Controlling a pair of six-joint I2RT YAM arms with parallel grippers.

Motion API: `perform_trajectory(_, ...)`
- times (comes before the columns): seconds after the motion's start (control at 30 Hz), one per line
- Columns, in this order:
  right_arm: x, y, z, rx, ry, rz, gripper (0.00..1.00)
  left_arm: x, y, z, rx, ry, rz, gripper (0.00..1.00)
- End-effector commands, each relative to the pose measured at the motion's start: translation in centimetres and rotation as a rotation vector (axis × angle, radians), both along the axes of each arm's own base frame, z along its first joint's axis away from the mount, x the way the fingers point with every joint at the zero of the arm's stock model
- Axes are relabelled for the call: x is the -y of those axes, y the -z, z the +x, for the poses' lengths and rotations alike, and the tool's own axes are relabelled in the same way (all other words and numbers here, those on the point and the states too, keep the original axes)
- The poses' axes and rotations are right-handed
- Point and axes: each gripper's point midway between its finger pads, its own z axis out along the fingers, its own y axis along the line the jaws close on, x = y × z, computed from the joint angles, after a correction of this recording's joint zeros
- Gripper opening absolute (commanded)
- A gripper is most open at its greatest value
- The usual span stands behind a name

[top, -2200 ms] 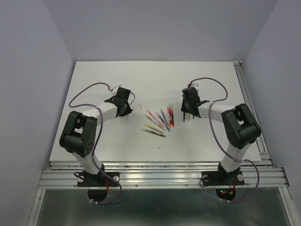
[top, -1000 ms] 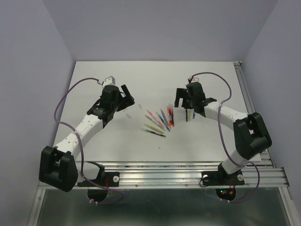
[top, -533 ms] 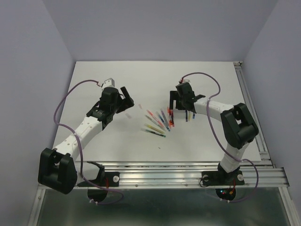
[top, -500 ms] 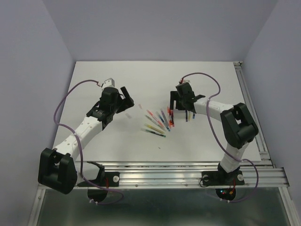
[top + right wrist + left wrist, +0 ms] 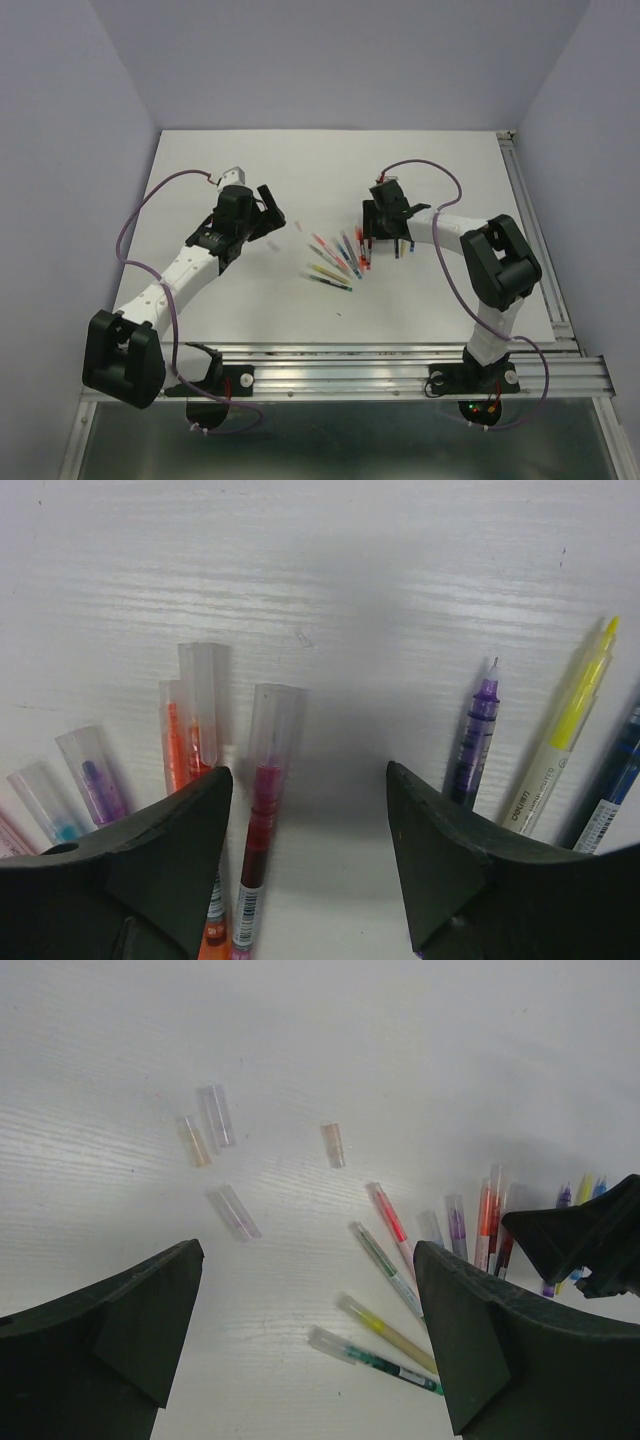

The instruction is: Open the pen caps

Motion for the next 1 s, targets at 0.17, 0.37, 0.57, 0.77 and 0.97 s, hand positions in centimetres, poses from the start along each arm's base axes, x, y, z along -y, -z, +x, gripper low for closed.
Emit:
perform_trajectory(0.17, -0.8, -0.4, 0.5, 0.016, 0.003, -0.009, 0.54, -0.1, 0.0, 0.3, 0.016, 0.006, 0.010, 0.99)
perform_trajectory(0.37, -0.9, 0.8, -1.3, -0.005, 0.015, -0.074, 0.50, -0.1, -0.1, 0.3, 0.018, 0.008, 0.008, 0.99)
perform_trajectory(0.57, -0.4, 2.0, -3.3, -0.033, 0.082, -0.141, 0.46, -0.2, 0.0, 0.2, 0.018, 0.004, 0.011, 0.99)
perform_trajectory(0.77, -0.4, 3.4, -5.0, -0.073, 0.097, -0.132, 0.41, -0.3, -0.1, -0.1, 0.022, 0.005, 0.008, 0.99)
perform_trajectory(0.97, -0.3, 4.6, -6.4, -0.103, 0.102, -0.144, 0.34, -0.3, -0.5, -0.1, 0.035, 0.003, 0.003, 0.99)
